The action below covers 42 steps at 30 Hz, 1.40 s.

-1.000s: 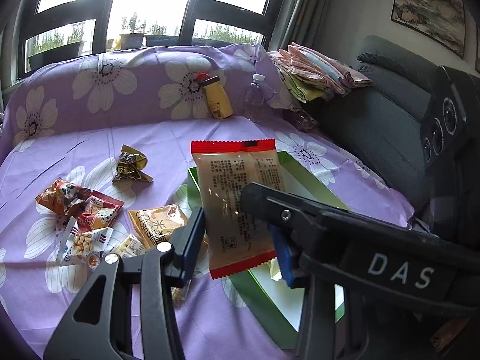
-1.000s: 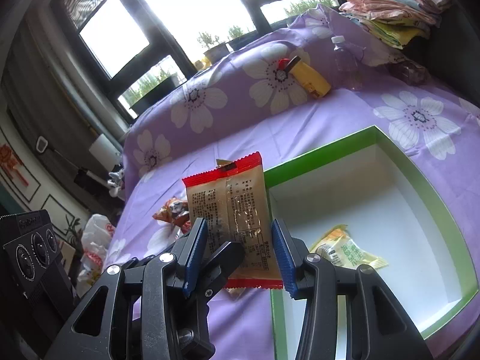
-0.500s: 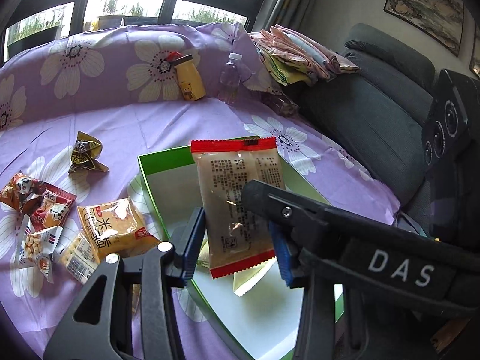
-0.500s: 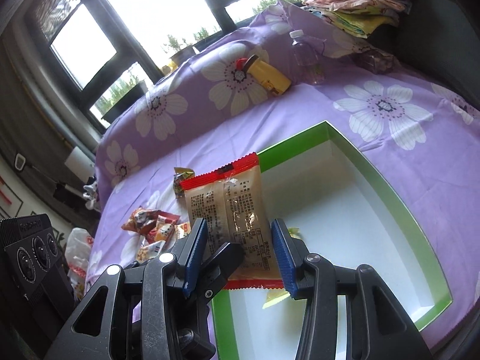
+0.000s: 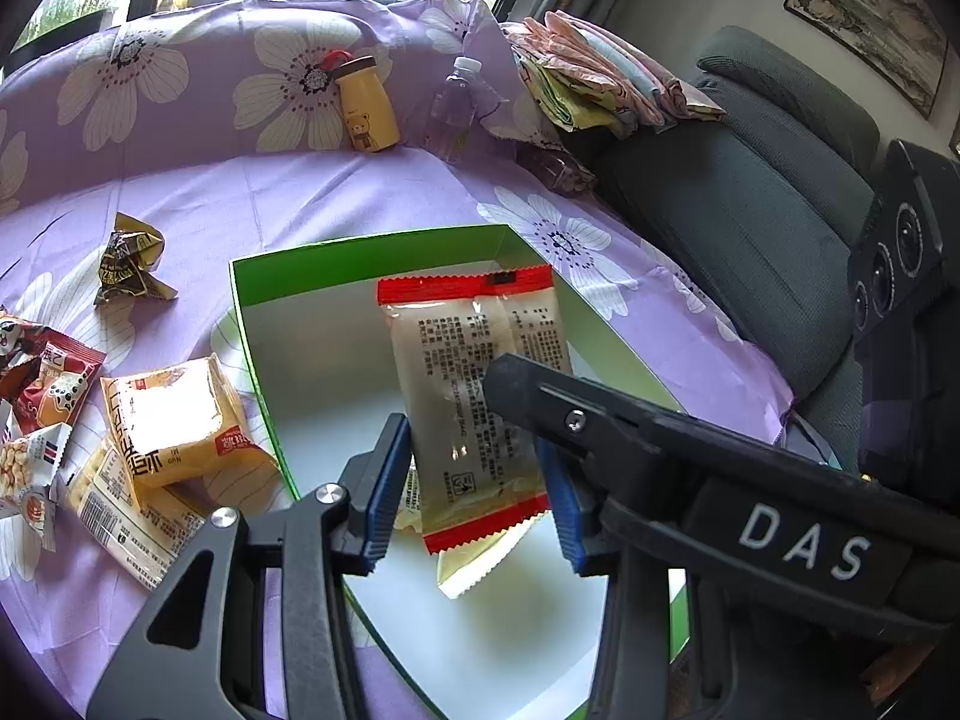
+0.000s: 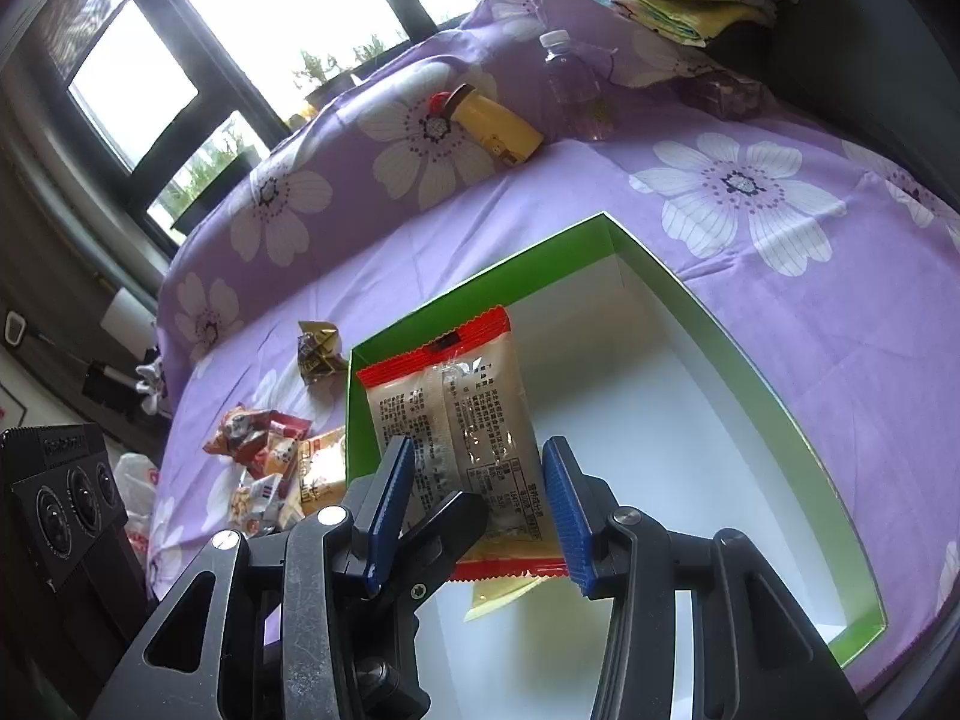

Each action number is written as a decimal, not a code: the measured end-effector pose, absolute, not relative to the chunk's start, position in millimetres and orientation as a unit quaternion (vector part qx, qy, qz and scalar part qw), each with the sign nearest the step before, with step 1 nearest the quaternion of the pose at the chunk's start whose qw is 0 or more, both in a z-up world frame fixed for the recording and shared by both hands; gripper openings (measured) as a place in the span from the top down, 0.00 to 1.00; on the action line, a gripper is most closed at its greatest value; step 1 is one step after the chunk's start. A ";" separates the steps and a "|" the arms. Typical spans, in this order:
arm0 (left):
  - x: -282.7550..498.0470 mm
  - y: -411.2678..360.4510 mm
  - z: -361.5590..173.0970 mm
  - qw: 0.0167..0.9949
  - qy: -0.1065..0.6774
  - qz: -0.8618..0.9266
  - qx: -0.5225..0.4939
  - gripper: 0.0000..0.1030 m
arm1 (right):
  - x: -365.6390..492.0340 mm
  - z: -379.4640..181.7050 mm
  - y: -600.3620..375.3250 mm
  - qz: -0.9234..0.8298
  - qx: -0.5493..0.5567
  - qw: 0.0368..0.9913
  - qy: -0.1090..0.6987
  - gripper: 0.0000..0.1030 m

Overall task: Organize snacks
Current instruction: 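Carry the cracker packet with the right gripper over the green box, then lower the cracker packet into the box and open the right gripper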

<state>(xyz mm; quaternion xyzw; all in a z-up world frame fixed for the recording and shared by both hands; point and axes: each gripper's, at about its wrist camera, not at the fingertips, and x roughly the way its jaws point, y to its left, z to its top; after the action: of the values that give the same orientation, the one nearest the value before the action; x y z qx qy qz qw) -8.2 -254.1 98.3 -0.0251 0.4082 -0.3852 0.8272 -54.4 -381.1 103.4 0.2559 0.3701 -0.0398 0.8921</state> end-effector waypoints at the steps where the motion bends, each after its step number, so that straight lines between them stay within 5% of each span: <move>1: -8.2 -255.1 97.0 0.826 0.410 -0.384 -0.026 0.59 | -54.3 102.8 -381.1 -0.040 0.255 0.892 0.372 0.54; 23: 2.0 -261.2 84.2 0.808 0.447 -0.382 -0.030 0.59 | -47.3 90.7 -385.2 -0.050 0.261 0.879 0.396 0.53; 30: -2.0 -242.6 96.5 0.805 0.440 -0.393 -0.055 0.44 | -55.5 104.2 -381.0 -0.043 0.254 0.894 0.365 0.38; 42: -6.9 -156.9 128.2 0.846 0.396 -0.348 -0.077 0.31 | -60.5 131.3 -339.1 -0.004 0.222 0.918 0.329 0.31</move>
<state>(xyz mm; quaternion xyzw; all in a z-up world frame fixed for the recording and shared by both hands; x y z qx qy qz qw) -6.9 -156.9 128.2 -0.0774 0.3960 -0.3481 0.8462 -60.5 -339.1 131.3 0.2222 0.3287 -0.0035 0.9179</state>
